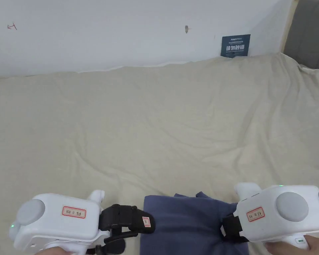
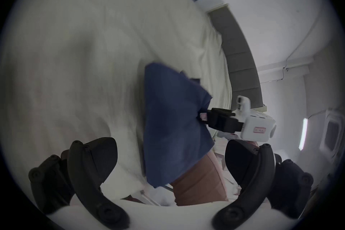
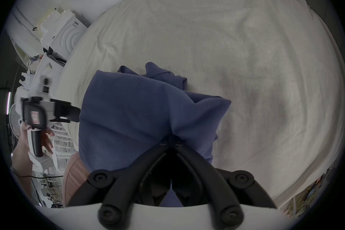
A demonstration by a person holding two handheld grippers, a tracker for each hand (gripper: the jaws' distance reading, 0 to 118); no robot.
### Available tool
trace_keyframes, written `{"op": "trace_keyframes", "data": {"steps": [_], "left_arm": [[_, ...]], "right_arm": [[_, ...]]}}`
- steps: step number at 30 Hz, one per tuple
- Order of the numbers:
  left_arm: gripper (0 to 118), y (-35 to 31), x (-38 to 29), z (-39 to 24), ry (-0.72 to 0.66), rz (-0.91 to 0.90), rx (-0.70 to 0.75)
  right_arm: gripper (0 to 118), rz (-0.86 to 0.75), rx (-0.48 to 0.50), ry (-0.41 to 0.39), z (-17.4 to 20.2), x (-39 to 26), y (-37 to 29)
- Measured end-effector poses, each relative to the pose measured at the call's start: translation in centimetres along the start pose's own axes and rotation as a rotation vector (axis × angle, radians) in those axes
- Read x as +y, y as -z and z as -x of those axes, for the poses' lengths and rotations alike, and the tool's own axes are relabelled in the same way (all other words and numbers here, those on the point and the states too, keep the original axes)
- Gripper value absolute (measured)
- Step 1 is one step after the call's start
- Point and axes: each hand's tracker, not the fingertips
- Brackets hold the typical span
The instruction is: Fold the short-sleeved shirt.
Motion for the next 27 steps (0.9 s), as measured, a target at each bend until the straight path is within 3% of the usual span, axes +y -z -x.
{"op": "trace_keyframes", "data": {"steps": [8, 12, 19, 21, 22, 23, 24, 27], "left_arm": [[118, 3.5, 2.3, 1.8, -0.073, -0.029, -0.258], [118, 6.0, 2.2, 0.7, -0.057, 0.099, -0.34], [118, 6.2, 2.1, -0.2, -0.094, 0.063, -0.301], [115, 6.0, 1.6, -1.2, -0.049, 0.059, -0.218], [106, 5.7, 1.4, -1.7, -0.001, 0.037, -0.143], [81, 5.6, 1.2, -2.4, 0.035, 0.014, -0.019], [24, 5.7, 1.1, -2.3, 0.057, -0.004, 0.083], [24, 5.7, 0.9, -2.2, -0.028, 0.024, 0.006]], "right_arm": [[1, 0.01, 0.049, 0.026, -1.0, 0.4, 0.2], [1, 0.01, 0.075, 0.045, -1.5, 0.3, 0.3], [1, -0.012, 0.122, 0.089, -2.4, -0.2, 0.4], [1, -0.017, 0.126, 0.09, -2.3, -0.3, 0.3], [1, -0.023, 0.127, 0.087, -2.4, -0.4, 0.2], [1, -0.029, 0.126, 0.084, -2.3, -0.5, 0.1], [1, -0.035, 0.127, 0.082, -2.4, -0.6, 0.0], [1, -0.045, 0.14, 0.079, -2.2, -0.9, -0.1]]}}
